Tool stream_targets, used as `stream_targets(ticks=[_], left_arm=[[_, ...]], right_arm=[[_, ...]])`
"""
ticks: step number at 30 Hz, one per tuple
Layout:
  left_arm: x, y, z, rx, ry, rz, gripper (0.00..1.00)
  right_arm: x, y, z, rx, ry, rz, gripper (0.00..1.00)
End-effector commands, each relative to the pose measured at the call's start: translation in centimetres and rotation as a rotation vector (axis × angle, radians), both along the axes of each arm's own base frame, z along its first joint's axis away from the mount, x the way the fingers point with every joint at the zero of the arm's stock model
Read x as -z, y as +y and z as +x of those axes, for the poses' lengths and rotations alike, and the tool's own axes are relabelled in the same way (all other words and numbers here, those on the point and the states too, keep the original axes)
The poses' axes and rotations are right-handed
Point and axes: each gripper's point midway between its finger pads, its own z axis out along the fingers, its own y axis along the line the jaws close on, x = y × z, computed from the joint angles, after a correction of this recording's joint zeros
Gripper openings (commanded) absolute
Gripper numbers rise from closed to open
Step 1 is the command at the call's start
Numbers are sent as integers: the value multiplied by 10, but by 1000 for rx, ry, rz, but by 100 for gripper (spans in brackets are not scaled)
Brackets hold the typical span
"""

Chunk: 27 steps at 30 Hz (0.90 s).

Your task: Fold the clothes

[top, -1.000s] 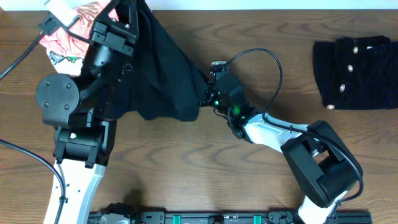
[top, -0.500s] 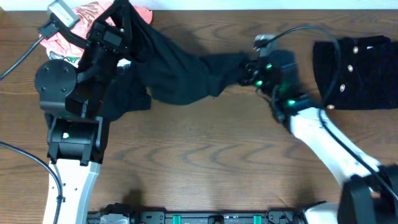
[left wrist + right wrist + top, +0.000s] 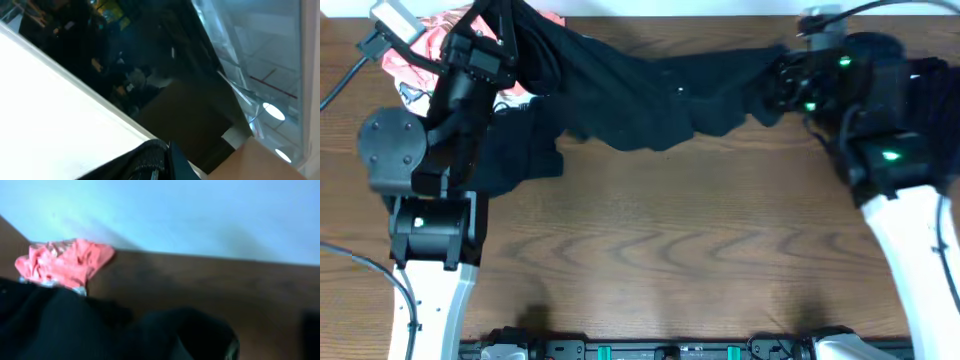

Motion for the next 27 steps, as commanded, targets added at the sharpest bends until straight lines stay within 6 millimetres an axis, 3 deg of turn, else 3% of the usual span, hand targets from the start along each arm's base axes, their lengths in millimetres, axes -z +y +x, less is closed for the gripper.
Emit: stream_targets(ticks=[1,7,12,21,27], left_arm=[[-41,2,-44,-24,-152,73,6],[-54,8,-86,-103,-215,186,6],[-42,10,-103,-127,-173,248,6],[1,0,-96,-46,5,283,6],[0,-6,-94,2,8,253,6]], right_arm=[[-65,-25,-20,44,-134,-50,1],[-107,-55,-54,109,-158,-96,1],[-112,-76,-84,205,-93,-147,1],[-103,-84,-122,233,-20,-174,1],[-120,-88,-138,242,-80,-199,1]])
